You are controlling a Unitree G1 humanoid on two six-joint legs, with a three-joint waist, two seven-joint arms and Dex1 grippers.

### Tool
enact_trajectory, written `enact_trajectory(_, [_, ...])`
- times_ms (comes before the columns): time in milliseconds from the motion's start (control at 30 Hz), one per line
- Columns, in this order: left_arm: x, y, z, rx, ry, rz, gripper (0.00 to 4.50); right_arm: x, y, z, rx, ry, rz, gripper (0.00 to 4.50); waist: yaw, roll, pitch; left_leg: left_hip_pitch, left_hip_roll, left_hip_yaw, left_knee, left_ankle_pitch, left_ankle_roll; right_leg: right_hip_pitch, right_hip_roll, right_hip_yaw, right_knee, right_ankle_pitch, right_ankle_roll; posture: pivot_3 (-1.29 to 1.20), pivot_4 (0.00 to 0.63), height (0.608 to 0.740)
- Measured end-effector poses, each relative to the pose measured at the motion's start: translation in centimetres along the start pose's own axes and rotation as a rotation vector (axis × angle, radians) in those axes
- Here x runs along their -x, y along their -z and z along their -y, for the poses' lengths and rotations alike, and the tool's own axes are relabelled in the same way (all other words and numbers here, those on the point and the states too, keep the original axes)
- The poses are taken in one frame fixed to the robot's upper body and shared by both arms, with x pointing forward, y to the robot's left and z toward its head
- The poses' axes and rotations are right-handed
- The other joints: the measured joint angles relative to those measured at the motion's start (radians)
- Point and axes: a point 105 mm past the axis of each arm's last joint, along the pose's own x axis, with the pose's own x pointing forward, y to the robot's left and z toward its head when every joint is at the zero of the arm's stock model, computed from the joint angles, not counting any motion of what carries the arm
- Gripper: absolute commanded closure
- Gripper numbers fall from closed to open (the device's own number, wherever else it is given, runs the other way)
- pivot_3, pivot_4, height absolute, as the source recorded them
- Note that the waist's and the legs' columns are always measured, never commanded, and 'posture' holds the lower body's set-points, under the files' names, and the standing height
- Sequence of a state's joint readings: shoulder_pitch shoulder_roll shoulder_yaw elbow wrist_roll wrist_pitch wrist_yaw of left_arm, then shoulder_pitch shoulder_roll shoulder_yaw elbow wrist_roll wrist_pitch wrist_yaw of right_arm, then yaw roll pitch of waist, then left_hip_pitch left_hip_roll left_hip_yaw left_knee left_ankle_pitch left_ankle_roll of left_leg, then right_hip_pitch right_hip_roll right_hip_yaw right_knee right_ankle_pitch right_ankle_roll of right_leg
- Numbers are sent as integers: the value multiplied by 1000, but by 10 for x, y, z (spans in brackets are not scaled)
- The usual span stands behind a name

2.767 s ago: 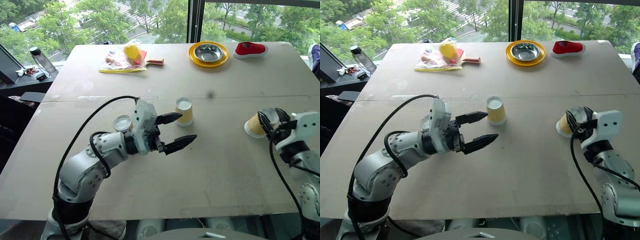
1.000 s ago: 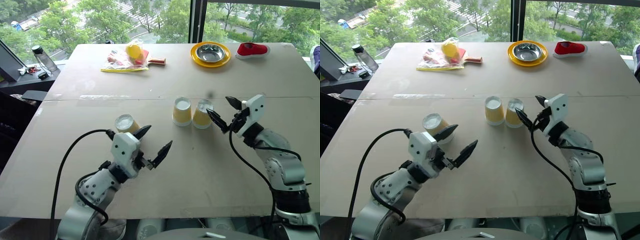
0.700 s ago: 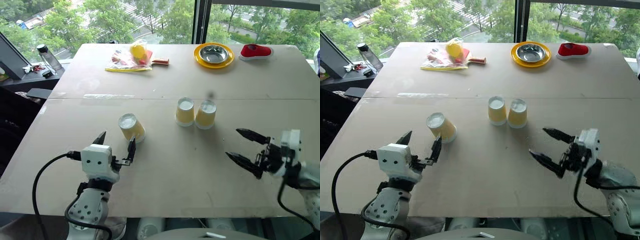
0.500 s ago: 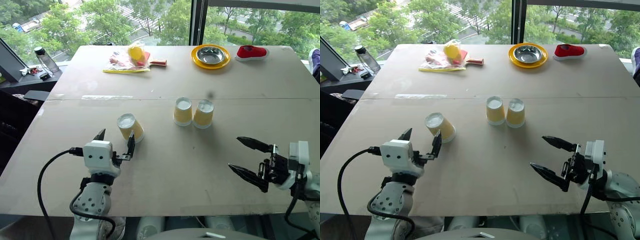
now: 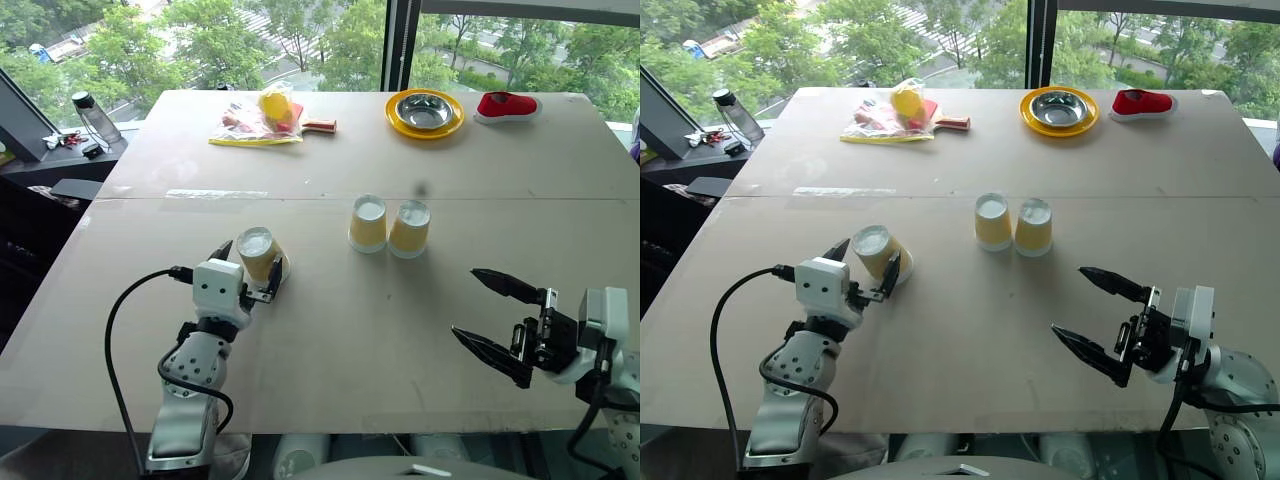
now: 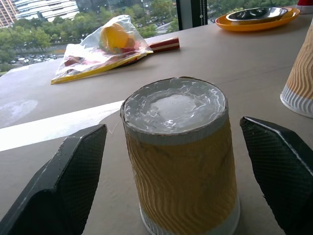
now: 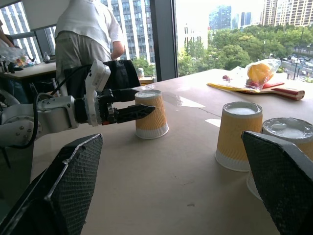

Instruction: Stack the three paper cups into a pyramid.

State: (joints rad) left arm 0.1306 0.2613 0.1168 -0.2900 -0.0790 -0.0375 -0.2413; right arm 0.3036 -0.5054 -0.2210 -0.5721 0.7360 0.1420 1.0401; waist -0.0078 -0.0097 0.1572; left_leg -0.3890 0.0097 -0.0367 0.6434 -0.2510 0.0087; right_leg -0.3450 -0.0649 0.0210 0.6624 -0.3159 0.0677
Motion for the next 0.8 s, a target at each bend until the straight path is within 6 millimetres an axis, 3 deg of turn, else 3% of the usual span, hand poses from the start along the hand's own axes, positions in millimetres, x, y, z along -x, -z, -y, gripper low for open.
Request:
enact_trajectory(67, [-2,-1,0,0,0,6,0,0,0,0,-1,2,0,16,0,0,0,0,0,0,0,0,0,0,0,0,0,0,0,0,150,740])
enact_trajectory(167, [-3,-3,1,4,0,25,802,-1,-1,2,2,13,4,0,0,0,0,0,0,0,0,0,0,0,0,0,0,0,0,0,150,740])
enact_trajectory(267, [-3,-2,1,12,-7,27,1984,-1,-1,2,-1,15,7,0,0,0,0,0,0,0,0,0,0,0,0,0,0,0,0,0,150,740])
enact_trajectory(633, [-6,-3,0,19,-14,25,1984,-2,-2,1,2,12,19,0,0,0,0,0,0,0,0,0,0,0,0,0,0,0,0,0,150,740])
enact_trajectory(767, [-26,-26,1,51,29,91,1984,-2,-3,2,-1,22,32,0,7,0,0,-2,0,-3,1,0,0,0,0,-3,0,0,0,0,150,740])
enact_trajectory(800, [-37,-42,5,92,102,141,1984,-1,-4,5,-4,51,45,0,11,0,0,-2,0,-3,1,0,0,0,0,-4,1,0,0,0,150,740])
